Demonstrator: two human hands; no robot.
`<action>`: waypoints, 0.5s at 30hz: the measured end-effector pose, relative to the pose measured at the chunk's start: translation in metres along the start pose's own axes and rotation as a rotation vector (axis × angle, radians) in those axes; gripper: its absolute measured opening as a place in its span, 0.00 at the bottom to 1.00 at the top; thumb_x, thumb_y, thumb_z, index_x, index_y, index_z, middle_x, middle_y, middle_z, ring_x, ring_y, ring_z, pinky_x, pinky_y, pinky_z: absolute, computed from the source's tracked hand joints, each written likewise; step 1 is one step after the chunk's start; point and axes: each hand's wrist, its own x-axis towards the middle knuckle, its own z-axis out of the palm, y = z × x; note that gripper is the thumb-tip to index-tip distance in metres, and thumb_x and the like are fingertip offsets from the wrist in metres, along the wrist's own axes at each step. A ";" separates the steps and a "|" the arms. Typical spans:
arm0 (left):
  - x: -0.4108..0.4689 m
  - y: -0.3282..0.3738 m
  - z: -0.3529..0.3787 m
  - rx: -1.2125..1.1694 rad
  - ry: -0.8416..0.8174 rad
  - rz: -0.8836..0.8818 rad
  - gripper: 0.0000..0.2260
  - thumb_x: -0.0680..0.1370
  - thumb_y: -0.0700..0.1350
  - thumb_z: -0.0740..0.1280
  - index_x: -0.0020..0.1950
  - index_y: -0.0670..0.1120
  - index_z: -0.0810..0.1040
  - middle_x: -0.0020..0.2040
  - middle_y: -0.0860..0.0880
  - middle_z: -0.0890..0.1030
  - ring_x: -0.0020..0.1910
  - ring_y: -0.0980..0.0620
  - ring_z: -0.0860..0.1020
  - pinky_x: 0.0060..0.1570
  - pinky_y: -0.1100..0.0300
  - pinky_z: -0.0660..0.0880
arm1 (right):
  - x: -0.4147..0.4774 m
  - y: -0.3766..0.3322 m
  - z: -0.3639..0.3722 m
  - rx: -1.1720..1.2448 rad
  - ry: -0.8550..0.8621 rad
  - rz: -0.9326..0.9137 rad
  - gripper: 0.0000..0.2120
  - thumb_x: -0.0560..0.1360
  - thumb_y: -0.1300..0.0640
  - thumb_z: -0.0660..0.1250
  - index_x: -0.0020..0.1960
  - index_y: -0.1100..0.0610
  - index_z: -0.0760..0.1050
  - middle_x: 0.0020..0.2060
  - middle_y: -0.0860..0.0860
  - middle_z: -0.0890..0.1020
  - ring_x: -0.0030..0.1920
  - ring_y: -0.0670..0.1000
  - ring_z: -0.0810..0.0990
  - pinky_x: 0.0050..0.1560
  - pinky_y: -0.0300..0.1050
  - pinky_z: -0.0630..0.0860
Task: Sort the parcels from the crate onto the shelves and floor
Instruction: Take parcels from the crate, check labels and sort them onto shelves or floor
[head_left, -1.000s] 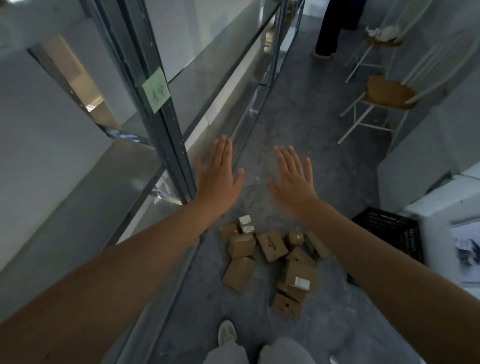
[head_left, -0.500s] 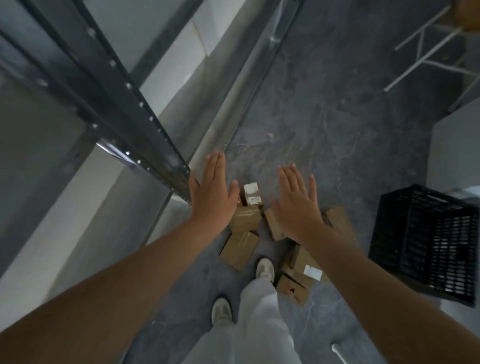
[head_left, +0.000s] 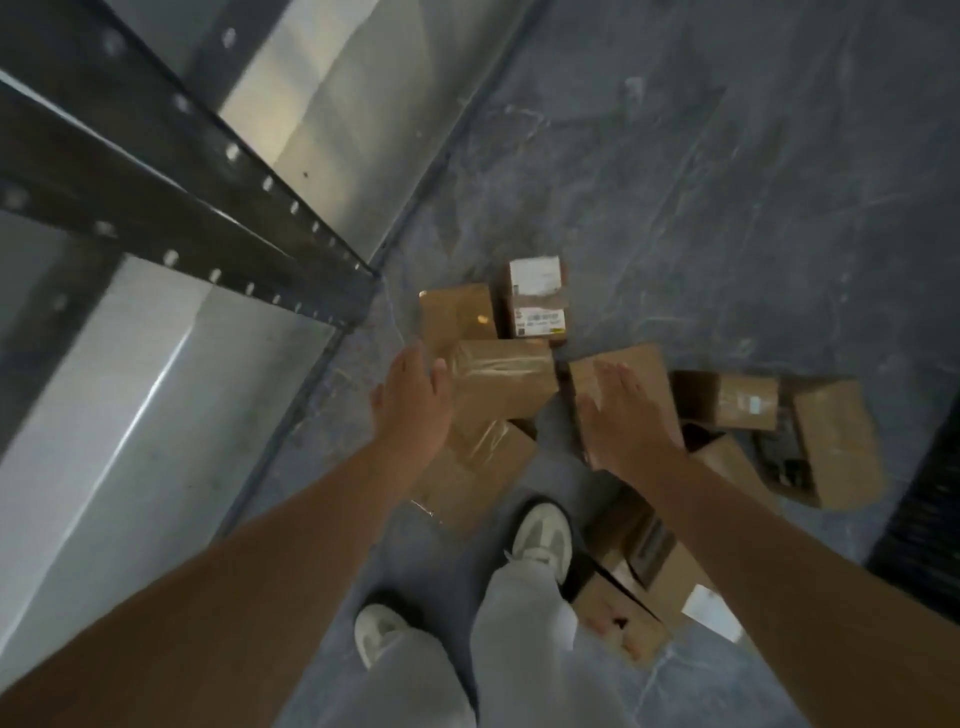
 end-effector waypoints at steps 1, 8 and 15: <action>0.011 -0.008 0.018 -0.075 -0.024 -0.053 0.16 0.84 0.49 0.53 0.63 0.40 0.72 0.60 0.40 0.76 0.61 0.40 0.74 0.62 0.49 0.68 | 0.020 0.002 0.017 0.014 -0.024 0.007 0.24 0.84 0.52 0.54 0.77 0.57 0.56 0.76 0.55 0.61 0.76 0.56 0.59 0.73 0.53 0.56; 0.060 -0.026 0.086 -0.361 -0.086 -0.281 0.20 0.85 0.49 0.49 0.66 0.39 0.73 0.64 0.38 0.75 0.64 0.40 0.73 0.63 0.52 0.67 | 0.102 -0.011 0.093 0.532 -0.023 0.174 0.29 0.83 0.46 0.52 0.78 0.60 0.53 0.75 0.60 0.63 0.73 0.61 0.64 0.72 0.58 0.63; 0.026 -0.033 0.038 -0.493 -0.104 -0.383 0.20 0.85 0.48 0.50 0.64 0.37 0.75 0.64 0.35 0.76 0.63 0.38 0.74 0.65 0.48 0.70 | 0.049 -0.023 0.060 0.732 -0.119 0.216 0.24 0.83 0.43 0.50 0.72 0.56 0.67 0.69 0.55 0.72 0.68 0.56 0.70 0.71 0.57 0.65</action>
